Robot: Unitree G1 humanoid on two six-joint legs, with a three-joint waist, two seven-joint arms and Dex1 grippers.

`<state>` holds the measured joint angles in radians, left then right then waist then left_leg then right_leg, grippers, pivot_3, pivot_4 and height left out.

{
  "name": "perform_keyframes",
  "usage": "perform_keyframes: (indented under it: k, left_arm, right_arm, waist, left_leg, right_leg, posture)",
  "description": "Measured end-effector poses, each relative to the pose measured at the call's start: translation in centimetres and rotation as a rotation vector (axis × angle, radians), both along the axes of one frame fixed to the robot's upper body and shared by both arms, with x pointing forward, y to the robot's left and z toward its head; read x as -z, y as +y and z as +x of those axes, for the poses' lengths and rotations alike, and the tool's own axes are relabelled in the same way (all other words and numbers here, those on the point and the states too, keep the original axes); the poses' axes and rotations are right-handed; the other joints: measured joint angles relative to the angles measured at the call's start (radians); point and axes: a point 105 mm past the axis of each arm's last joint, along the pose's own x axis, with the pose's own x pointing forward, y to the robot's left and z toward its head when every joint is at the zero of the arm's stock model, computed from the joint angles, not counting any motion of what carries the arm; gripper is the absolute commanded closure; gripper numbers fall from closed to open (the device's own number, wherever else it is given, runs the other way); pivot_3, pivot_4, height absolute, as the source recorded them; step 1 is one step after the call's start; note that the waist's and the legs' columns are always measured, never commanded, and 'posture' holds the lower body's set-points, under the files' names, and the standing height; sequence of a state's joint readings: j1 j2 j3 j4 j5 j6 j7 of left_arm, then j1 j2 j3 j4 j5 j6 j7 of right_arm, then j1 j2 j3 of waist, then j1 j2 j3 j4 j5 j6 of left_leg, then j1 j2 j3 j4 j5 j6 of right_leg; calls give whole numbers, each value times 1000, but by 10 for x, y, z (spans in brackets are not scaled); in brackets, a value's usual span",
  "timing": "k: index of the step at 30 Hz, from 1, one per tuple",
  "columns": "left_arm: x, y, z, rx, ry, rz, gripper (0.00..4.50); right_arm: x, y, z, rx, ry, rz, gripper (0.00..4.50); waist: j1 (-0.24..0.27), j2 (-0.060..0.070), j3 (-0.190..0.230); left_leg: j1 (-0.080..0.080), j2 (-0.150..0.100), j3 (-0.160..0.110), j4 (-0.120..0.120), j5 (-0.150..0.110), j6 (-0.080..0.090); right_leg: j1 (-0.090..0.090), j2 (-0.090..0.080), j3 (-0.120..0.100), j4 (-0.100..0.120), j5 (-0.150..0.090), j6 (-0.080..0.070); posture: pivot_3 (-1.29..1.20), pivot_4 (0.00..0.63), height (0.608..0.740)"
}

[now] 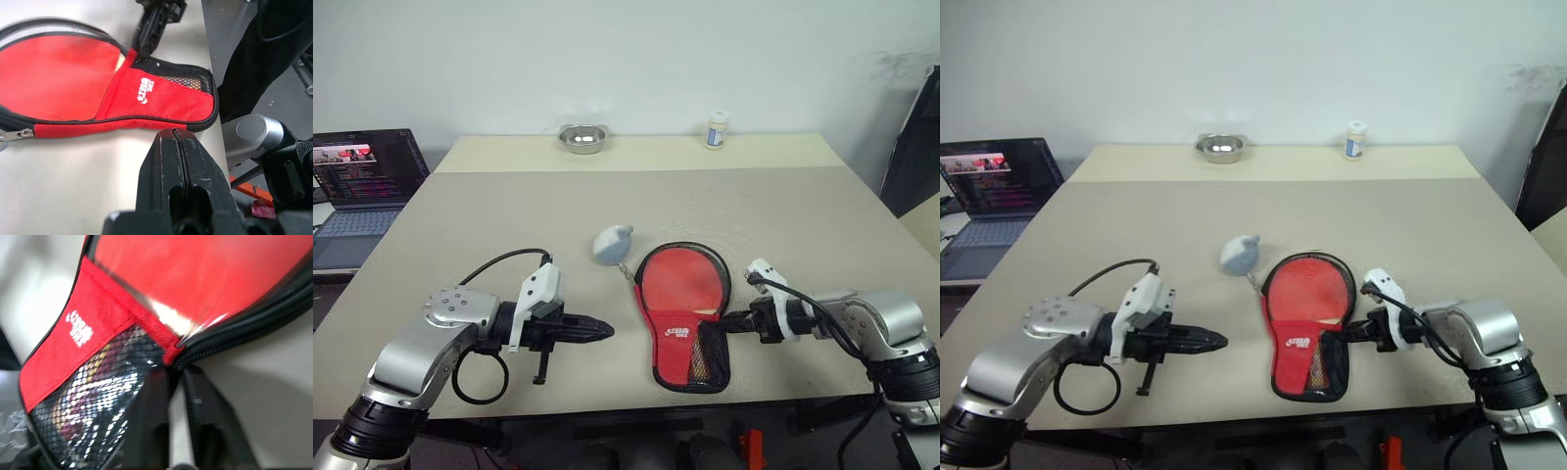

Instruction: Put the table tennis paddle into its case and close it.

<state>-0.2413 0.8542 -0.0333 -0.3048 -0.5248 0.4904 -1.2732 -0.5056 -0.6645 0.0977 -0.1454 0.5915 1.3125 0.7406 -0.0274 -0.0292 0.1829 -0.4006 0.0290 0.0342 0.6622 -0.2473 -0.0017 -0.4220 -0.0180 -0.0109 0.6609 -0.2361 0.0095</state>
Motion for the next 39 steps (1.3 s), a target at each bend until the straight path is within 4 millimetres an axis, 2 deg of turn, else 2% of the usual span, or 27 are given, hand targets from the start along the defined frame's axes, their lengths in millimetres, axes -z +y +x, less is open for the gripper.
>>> perform_keyframes:
  k: [5, 8, 10, 12, 14, 16, 19, 22, 25, 28, 30, 34, 39]
  left_arm:
    - [0, 0, 1, -7, -4, -3, 4500]
    - [0, 0, 3, -20, -14, -5, 4500]
    - [0, 1, 5, -36, -24, -4, 4500]
    - [2, 5, 11, -78, -25, -7, 4500]
    - [1, 10, 18, -130, -36, -20, 4500]
    - [-1, 15, 26, -188, -50, -40, 4500]
    - [-2, 20, 36, -256, -56, -62, 3927]
    - [-4, 27, 50, -337, -73, -75, 2915]
    - [-14, 34, 78, -460, -140, -88, 1807]
    - [-26, 38, 98, -527, -206, -97, 753]
    - [-29, 39, 110, -550, -225, -100, 31]
    - [-28, 32, 135, -577, -274, -79, 31]
    - [-23, 20, 153, -536, -242, -84, 31]
  right_arm:
    - [-8, -14, 2, 4, -43, -44, 1047]
    - [-25, -23, 0, -56, -128, -95, 32]
    - [-40, -26, -2, -125, -204, -115, 32]
    - [-62, -17, -2, -205, -300, -75, 32]
    - [-86, 2, -1, -284, -423, 18, 32]
    - [-100, 23, 6, -308, -535, 100, 32]
    - [-85, 42, 21, -277, -567, 130, 0]
    - [-49, 57, 32, -246, -530, 114, 0]
    - [-21, 69, 42, -224, -520, 72, 0]
    - [-3, 68, 46, -205, -497, 51, 0]
    - [-2, 67, 48, -204, -521, 39, 0]
    - [-1, 71, 48, -193, -536, 39, 0]
    - [0, 79, 42, -191, -534, 65, 0]
  waist:
    - [0, 0, 0]
    - [1, 1, 1]
    - [0, 1, 1]
    - [-4, 1, 1]
    - [-6, 0, 1]
    - [-5, 0, 1]
    - [-2, 0, 1]
    - [2, 0, 1]
    - [8, 0, 1]
    - [11, 0, 1]
    - [11, 0, 1]
    - [13, -1, 1]
    - [10, -1, 1]
  left_leg:
    - [0, 0, 0, 0, 0, 0]
    - [0, 0, 0, -1, 0, 0]
    - [0, 0, 0, -1, 0, 0]
    - [0, 1, 1, -1, 0, 0]
    - [1, 2, 0, -1, 0, 0]
    - [1, 3, -1, -1, 0, 0]
    - [0, 2, -1, -1, 0, 0]
    - [-1, 0, 0, -1, 0, 0]
    - [-2, -1, 0, 1, 0, 0]
    - [-2, -2, 0, 0, 0, 0]
    - [-1, -1, 0, 0, 0, 0]
    - [0, -1, 0, 1, 0, 0]
    - [0, -1, 0, 1, 0, 0]
  right_leg:
    - [0, 0, 0, -1, 0, 0]
    - [0, 0, 0, -2, 0, 0]
    - [0, 0, 0, -2, 0, 0]
    - [0, 1, 0, -2, 0, 0]
    - [0, 2, 0, -1, 0, 0]
    - [0, 3, 0, -1, 0, 0]
    - [0, 2, 0, -1, 0, 0]
    - [-1, 0, 0, -2, 0, 0]
    - [0, 0, 0, -1, 1, 1]
    - [0, 0, 0, -1, 1, 1]
    - [0, 0, -1, -1, 1, 1]
    - [0, 0, -1, 1, 1, 1]
    - [0, 2, 0, 1, 1, 0]
  posture:
    - [0, 150, 740]
    - [0, 150, 740]
    - [0, 150, 740]
    - [0, 150, 740]
    - [0, 150, 740]
    - [0, 150, 740]
    - [0, 150, 740]
    - [0, 150, 740]
    - [0, 150, 740]
    - [0, 150, 740]
    - [0, 150, 740]
    - [0, 150, 740]
    - [0, 150, 740]
